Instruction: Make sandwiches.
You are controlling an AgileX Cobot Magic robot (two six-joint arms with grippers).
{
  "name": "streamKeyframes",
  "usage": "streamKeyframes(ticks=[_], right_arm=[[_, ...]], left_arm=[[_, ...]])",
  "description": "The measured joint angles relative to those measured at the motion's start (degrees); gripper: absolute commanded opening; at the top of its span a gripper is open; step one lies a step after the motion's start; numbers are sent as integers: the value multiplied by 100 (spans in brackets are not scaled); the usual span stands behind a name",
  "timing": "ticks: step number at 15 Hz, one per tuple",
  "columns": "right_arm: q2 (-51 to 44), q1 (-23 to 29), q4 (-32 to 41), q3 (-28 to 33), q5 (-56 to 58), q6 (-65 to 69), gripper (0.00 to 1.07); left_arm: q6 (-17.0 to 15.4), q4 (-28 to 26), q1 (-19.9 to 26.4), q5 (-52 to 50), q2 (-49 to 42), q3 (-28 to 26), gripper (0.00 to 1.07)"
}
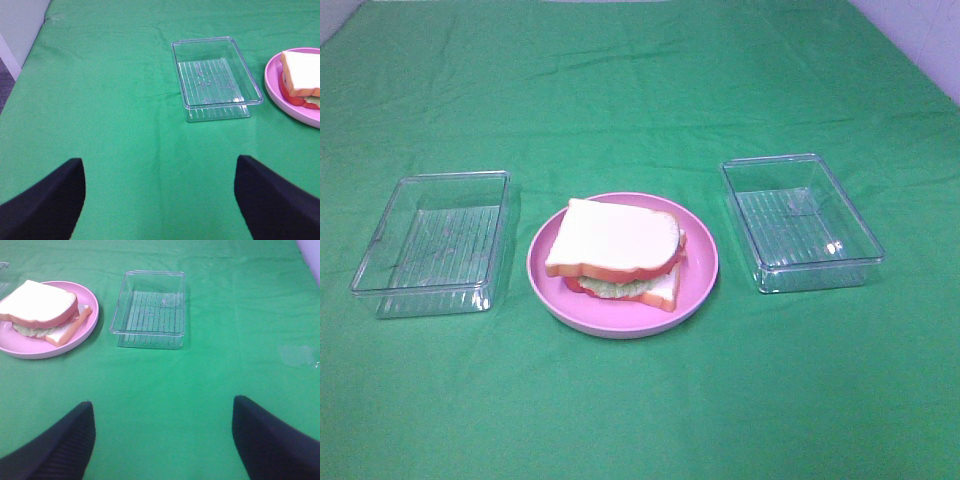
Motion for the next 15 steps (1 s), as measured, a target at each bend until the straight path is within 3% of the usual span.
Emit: streamKeyframes(ticks=[15], right_arm=[[0,0,0,0,0,0,73]], left_arm=[[0,0,0,0,0,0,78]])
